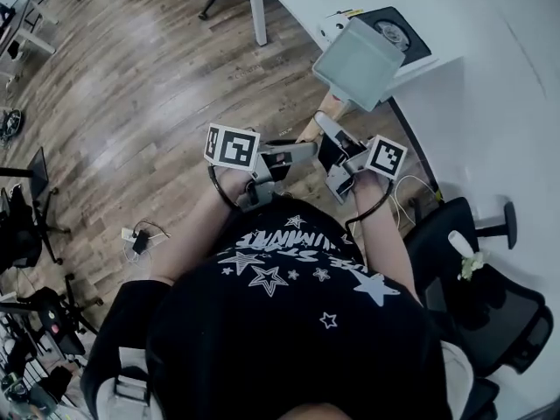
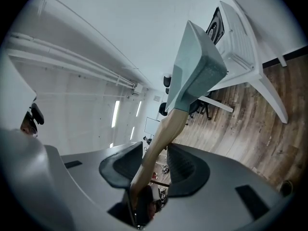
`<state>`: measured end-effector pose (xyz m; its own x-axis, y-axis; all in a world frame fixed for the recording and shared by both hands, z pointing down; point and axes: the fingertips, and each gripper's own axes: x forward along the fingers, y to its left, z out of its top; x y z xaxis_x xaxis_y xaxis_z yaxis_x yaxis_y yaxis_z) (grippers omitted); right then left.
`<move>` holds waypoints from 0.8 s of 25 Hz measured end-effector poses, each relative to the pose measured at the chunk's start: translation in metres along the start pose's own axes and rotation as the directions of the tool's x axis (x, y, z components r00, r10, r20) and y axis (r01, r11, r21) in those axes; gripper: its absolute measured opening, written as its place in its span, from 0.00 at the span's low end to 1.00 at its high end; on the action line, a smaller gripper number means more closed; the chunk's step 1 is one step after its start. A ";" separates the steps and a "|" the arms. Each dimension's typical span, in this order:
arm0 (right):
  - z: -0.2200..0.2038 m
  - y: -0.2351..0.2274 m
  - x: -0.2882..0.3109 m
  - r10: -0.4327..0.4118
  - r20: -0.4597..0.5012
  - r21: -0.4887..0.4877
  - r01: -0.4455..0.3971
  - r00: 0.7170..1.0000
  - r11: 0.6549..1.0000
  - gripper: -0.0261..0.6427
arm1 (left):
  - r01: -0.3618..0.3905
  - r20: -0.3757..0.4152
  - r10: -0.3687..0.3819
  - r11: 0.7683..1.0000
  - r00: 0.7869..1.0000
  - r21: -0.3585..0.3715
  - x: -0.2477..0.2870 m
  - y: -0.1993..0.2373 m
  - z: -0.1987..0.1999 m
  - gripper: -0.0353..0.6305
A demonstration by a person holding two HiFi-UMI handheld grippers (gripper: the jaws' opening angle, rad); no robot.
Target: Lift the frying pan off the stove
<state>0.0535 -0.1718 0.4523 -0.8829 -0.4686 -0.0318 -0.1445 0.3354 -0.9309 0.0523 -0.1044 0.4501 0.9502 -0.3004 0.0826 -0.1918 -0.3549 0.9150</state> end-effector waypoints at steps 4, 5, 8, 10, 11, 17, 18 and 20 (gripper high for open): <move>-0.017 0.009 0.004 0.011 -0.022 -0.006 -0.011 1.000 1.000 0.28 | -0.010 0.016 0.010 1.000 1.000 -0.001 -0.015 -0.005 -0.010 0.21; -0.021 0.012 0.005 0.014 -0.028 -0.009 -0.015 1.000 1.000 0.28 | -0.011 0.020 0.011 1.000 1.000 0.001 -0.019 -0.007 -0.012 0.21; -0.038 0.020 0.005 0.026 -0.041 0.003 -0.025 0.999 1.000 0.28 | -0.022 0.030 0.022 1.000 0.999 0.000 -0.030 -0.011 -0.024 0.21; -0.054 0.023 0.002 0.024 -0.051 0.014 -0.023 0.998 1.000 0.28 | -0.032 0.032 0.032 0.999 0.999 -0.003 -0.040 -0.014 -0.036 0.21; -0.062 0.026 0.002 0.023 -0.054 0.020 -0.022 0.998 1.000 0.28 | -0.036 0.033 0.036 0.999 0.999 -0.003 -0.046 -0.016 -0.042 0.21; -0.112 0.044 -0.008 0.028 -0.064 0.024 -0.026 0.998 0.999 0.28 | -0.028 0.056 0.028 1.000 0.998 -0.011 -0.077 -0.031 -0.084 0.22; -0.121 0.048 -0.010 0.028 -0.069 0.018 -0.027 0.997 0.999 0.28 | -0.025 0.062 0.026 1.000 0.998 -0.014 -0.081 -0.034 -0.092 0.22; -0.138 0.055 -0.018 0.027 -0.077 0.013 -0.027 0.997 1.000 0.28 | -0.021 0.072 0.022 1.000 0.997 -0.019 -0.088 -0.041 -0.110 0.22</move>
<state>-0.0006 -0.0323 0.4518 -0.9183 -0.3948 -0.0292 -0.1151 0.3369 -0.9345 0.0036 0.0339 0.4484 0.9258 -0.3707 0.0742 -0.2065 -0.3315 0.9206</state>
